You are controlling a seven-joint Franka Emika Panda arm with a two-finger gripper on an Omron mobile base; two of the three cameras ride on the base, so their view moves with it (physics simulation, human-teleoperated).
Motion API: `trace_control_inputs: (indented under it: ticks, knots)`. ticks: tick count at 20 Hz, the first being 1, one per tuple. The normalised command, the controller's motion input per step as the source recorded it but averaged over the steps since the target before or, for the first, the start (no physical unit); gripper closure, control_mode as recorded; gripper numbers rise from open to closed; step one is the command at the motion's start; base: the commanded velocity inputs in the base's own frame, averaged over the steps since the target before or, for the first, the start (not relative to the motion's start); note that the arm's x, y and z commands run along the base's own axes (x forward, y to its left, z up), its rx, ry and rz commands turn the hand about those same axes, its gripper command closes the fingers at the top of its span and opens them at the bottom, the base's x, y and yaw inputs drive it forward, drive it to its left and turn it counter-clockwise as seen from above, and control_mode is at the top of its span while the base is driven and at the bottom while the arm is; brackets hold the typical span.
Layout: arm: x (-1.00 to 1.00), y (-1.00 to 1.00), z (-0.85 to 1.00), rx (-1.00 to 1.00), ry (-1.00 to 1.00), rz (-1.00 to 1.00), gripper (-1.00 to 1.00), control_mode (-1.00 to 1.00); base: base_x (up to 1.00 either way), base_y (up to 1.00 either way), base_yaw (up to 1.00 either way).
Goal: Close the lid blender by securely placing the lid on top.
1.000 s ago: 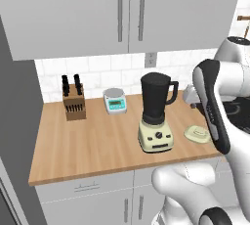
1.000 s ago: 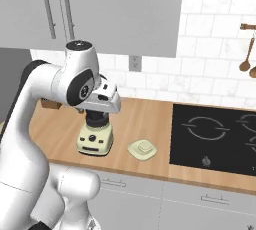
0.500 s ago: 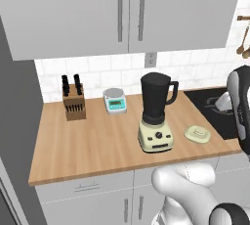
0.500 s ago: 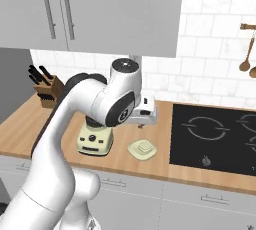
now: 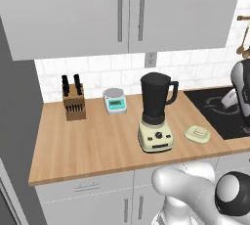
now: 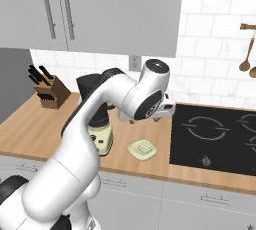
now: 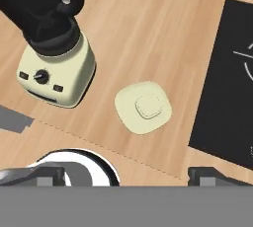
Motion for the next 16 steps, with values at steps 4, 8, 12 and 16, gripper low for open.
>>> trace_control_inputs:
  ticks: [4, 8, 12, 16]
  knots:
    - [0.18, 0.04, -0.28, 0.00, 0.00, 0.04, -1.00, -1.00, 0.00, 0.00, 0.00]
    - [0.49, 0.15, -0.41, 0.00, 0.03, 0.00, -1.00, -1.00, 0.00, 0.00, 0.00]
    - [0.19, -0.02, -0.31, 0.00, 0.01, 0.02, -1.00, -1.00, 0.00, 0.00, 0.00]
    - [0.06, -0.27, -0.52, -0.02, 0.07, 0.04, -1.00, -1.00, 0.00, 0.00, 0.00]
